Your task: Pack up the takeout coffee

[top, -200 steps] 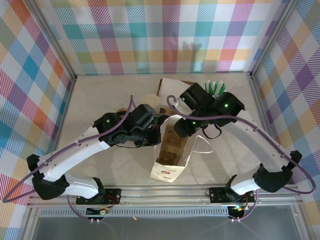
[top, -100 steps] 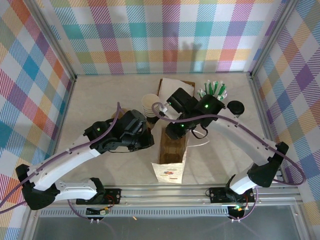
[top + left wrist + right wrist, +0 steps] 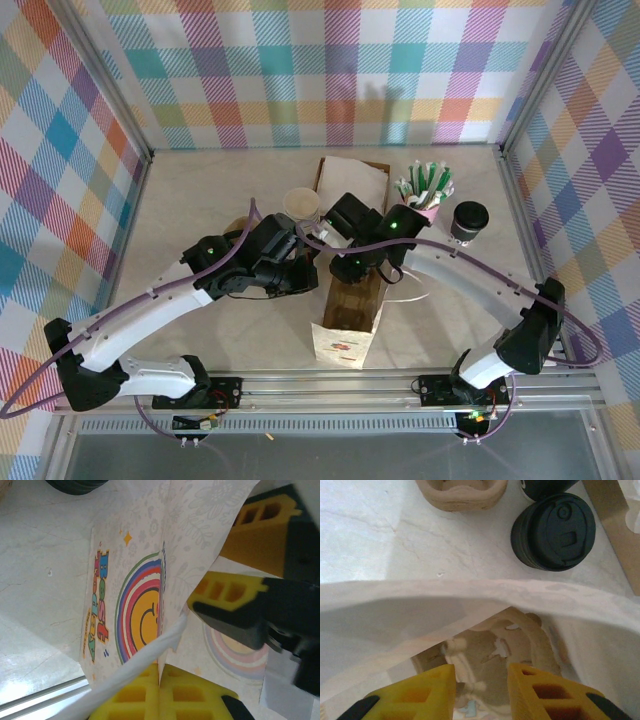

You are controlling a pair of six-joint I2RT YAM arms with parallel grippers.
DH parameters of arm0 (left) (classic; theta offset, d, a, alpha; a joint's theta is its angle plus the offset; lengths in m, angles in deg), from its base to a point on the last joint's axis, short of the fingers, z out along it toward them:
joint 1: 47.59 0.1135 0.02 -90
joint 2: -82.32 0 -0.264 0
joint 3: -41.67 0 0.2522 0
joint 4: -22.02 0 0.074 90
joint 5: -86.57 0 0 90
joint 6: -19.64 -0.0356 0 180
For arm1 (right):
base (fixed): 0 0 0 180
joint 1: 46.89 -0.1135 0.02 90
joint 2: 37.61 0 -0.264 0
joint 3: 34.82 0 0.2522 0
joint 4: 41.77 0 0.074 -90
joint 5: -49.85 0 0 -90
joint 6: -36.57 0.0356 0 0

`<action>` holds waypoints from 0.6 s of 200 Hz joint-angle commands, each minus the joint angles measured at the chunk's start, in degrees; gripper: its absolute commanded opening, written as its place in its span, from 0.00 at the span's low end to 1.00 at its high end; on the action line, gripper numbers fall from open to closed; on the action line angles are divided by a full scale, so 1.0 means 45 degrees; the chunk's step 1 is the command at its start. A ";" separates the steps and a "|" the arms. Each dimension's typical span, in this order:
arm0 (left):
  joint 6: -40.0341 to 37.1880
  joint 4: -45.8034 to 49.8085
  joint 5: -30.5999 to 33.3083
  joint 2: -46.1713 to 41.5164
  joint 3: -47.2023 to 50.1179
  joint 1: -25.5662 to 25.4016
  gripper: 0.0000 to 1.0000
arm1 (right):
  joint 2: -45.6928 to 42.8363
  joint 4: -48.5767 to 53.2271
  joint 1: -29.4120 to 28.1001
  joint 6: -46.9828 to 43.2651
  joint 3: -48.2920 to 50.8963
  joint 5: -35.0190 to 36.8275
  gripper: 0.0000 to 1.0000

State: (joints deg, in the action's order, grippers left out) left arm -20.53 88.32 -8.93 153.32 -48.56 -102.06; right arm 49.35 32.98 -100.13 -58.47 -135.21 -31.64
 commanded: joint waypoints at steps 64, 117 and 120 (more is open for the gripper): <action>-0.0369 0.0176 -0.0156 0.0313 -0.0723 0.0114 0.00 | 0.0478 -0.0780 0.0150 -0.0287 0.1126 0.1141 0.38; -0.0347 0.0229 0.0064 0.0453 -0.1029 0.0113 0.00 | 0.0210 -0.1225 0.0150 -0.0289 0.1775 0.1063 0.37; -0.0346 0.0263 0.0086 0.0489 -0.1080 0.0114 0.00 | 0.0154 -0.1219 0.0150 -0.0287 0.1730 0.1043 0.37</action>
State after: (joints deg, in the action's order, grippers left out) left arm -21.60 88.58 -8.60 154.89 -50.31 -101.85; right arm 50.42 27.23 -99.69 -58.88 -129.07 -27.49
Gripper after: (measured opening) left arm 0.046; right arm 0.372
